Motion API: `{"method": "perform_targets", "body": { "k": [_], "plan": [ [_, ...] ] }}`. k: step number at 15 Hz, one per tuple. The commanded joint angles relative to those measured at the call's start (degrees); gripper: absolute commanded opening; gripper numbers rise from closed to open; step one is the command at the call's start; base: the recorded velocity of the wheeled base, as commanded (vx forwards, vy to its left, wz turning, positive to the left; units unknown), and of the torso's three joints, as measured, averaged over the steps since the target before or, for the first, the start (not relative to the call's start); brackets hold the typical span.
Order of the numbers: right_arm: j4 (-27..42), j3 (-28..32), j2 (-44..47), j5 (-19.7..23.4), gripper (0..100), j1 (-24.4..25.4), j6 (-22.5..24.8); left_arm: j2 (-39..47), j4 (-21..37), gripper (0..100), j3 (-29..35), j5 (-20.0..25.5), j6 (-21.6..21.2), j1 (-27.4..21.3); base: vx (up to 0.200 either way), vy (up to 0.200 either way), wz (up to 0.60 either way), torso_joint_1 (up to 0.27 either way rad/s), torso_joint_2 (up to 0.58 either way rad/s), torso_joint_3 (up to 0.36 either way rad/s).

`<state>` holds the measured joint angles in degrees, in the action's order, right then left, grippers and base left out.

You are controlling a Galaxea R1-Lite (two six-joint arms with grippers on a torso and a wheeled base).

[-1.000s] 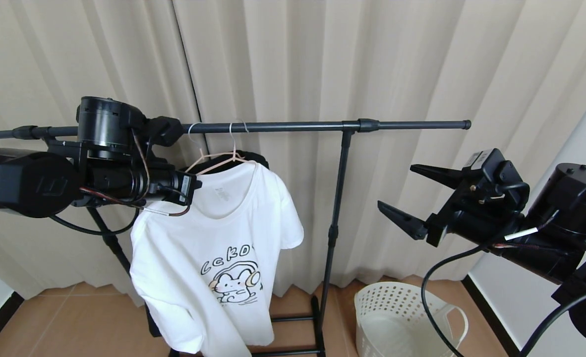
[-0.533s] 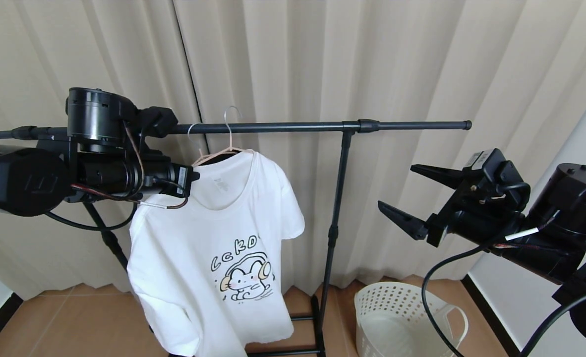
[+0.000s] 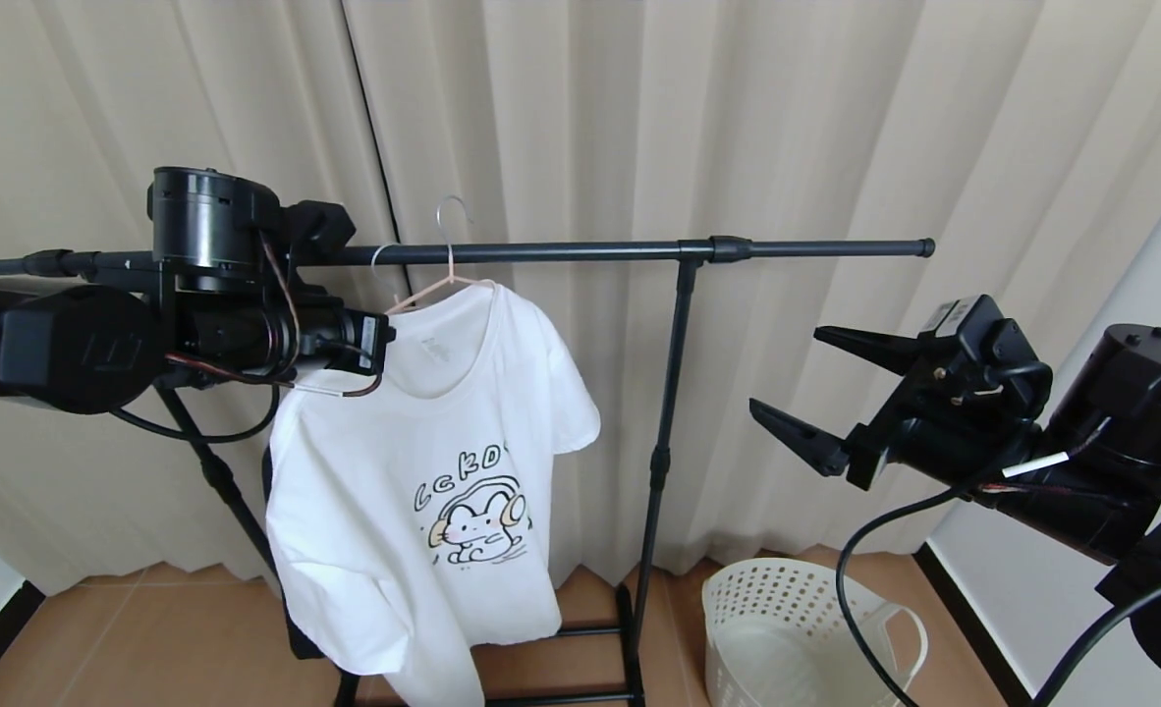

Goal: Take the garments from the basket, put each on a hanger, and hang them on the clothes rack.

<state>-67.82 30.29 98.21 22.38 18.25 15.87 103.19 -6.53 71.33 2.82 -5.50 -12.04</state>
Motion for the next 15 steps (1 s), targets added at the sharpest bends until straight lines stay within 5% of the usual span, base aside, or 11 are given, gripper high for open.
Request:
{"method": "perform_targets", "body": {
  "k": [1, 15],
  "plan": [
    [-0.04, 0.03, -0.03, 0.03, 100, 0.03, 0.04, 2.01, -0.32, 0, 0.39, -0.53, 0.22, -0.08, 0.0, 0.0, 0.0, 0.0, 0.0, 0.0],
    [-0.12, -0.06, -0.65, 0.03, 100, -0.06, 0.04, 5.35, -2.34, 0, 0.04, -3.43, 2.25, -3.07, 0.0, 0.0, 0.0, 0.0, 0.0, 0.0]
  ]
}}
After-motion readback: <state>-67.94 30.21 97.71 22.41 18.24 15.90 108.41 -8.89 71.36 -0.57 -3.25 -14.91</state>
